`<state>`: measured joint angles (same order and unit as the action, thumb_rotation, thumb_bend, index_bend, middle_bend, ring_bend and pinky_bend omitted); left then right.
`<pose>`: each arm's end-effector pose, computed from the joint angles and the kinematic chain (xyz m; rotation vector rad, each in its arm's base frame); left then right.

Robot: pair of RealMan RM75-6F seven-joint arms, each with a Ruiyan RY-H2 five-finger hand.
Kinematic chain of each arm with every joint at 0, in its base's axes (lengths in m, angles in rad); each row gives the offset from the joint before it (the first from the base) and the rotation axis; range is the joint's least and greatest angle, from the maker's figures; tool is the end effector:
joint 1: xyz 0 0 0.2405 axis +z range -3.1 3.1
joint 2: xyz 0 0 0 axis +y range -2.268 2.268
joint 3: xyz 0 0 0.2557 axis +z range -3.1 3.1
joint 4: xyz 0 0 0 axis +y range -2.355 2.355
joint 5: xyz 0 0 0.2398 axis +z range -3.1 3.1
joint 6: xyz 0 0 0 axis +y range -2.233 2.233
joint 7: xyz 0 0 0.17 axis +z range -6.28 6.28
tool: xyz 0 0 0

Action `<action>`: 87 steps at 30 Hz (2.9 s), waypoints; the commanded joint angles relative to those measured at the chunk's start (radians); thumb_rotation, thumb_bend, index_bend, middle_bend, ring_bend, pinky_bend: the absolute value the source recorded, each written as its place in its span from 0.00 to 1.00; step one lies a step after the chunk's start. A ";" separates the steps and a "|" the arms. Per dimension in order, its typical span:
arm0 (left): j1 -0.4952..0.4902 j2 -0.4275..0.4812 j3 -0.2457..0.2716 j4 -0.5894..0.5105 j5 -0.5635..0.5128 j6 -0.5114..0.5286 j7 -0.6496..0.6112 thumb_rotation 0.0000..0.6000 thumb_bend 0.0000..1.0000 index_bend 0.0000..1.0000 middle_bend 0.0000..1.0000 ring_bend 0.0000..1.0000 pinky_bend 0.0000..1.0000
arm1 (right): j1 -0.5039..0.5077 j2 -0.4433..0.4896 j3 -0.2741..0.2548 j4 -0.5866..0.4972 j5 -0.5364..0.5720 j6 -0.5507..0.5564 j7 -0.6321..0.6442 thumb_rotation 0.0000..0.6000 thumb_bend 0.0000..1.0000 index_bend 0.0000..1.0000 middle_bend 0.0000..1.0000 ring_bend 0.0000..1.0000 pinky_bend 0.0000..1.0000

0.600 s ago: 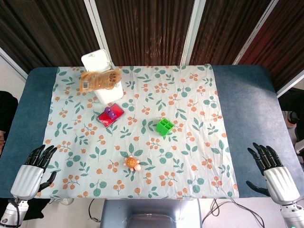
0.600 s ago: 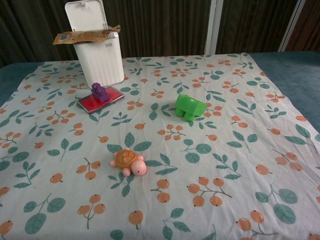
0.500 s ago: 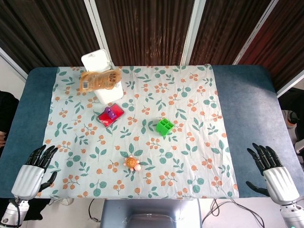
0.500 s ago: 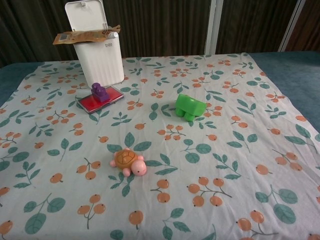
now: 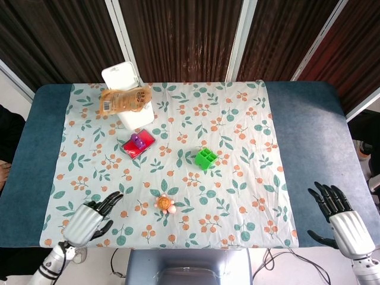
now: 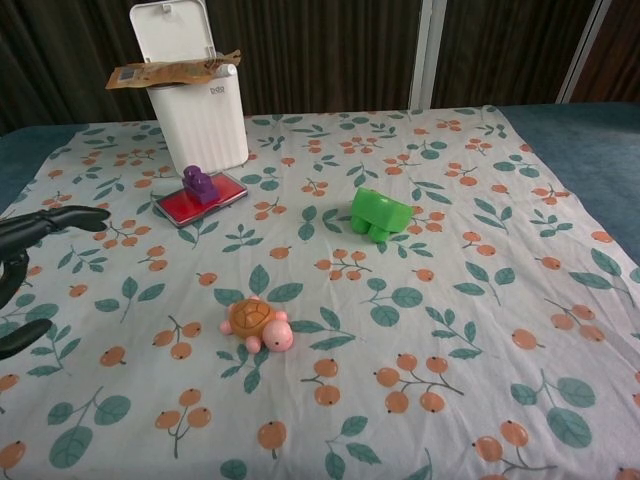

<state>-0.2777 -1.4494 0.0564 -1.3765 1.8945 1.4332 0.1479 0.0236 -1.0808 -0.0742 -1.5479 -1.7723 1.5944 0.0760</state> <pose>-0.2351 0.2170 -0.0038 -1.9352 -0.5872 -1.1252 -0.3136 -0.1560 0.1284 1.6029 -0.8522 0.9726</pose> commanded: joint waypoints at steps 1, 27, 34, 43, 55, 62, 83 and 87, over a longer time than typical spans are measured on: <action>-0.080 -0.082 -0.023 0.046 0.020 -0.095 0.054 1.00 0.39 0.12 0.19 0.90 0.95 | 0.003 0.000 -0.004 -0.005 -0.002 -0.008 -0.004 1.00 0.21 0.00 0.00 0.00 0.00; -0.263 -0.276 -0.059 0.149 -0.123 -0.353 0.174 1.00 0.39 0.18 0.21 0.94 1.00 | 0.009 0.019 0.005 -0.020 0.032 -0.028 0.014 1.00 0.21 0.00 0.00 0.00 0.00; -0.294 -0.354 -0.052 0.267 -0.095 -0.302 0.150 1.00 0.39 0.36 0.41 0.94 1.00 | 0.006 0.029 0.004 -0.027 0.033 -0.023 0.023 1.00 0.21 0.00 0.00 0.00 0.00; -0.313 -0.445 -0.030 0.448 -0.038 -0.167 0.065 1.00 0.45 0.79 0.80 0.97 1.00 | 0.003 0.037 0.004 -0.030 0.033 -0.018 0.032 1.00 0.21 0.00 0.00 0.00 0.00; -0.320 -0.456 -0.008 0.489 -0.074 -0.170 0.022 1.00 0.43 0.37 0.43 0.96 1.00 | 0.002 0.040 0.004 -0.032 0.029 -0.016 0.033 1.00 0.21 0.00 0.00 0.00 0.00; -0.327 -0.422 0.001 0.428 -0.095 -0.195 0.037 1.00 0.41 0.21 0.31 0.99 1.00 | 0.000 0.042 0.004 -0.034 0.030 -0.015 0.034 1.00 0.21 0.00 0.00 0.00 0.00; -0.329 -0.484 -0.003 0.506 -0.110 -0.127 -0.045 1.00 0.43 0.83 0.88 1.00 1.00 | -0.002 0.054 0.005 -0.040 0.032 -0.014 0.042 1.00 0.21 0.00 0.00 0.00 0.00; -0.334 -0.493 0.005 0.534 -0.102 -0.118 -0.057 1.00 0.43 0.85 0.91 1.00 1.00 | -0.002 0.054 0.005 -0.041 0.032 -0.015 0.040 1.00 0.21 0.00 0.00 0.00 0.00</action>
<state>-0.6102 -1.9363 0.0580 -0.8508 1.7885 1.3095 0.0939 0.0216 -1.0270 -0.0693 -1.5889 -1.7404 1.5792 0.1164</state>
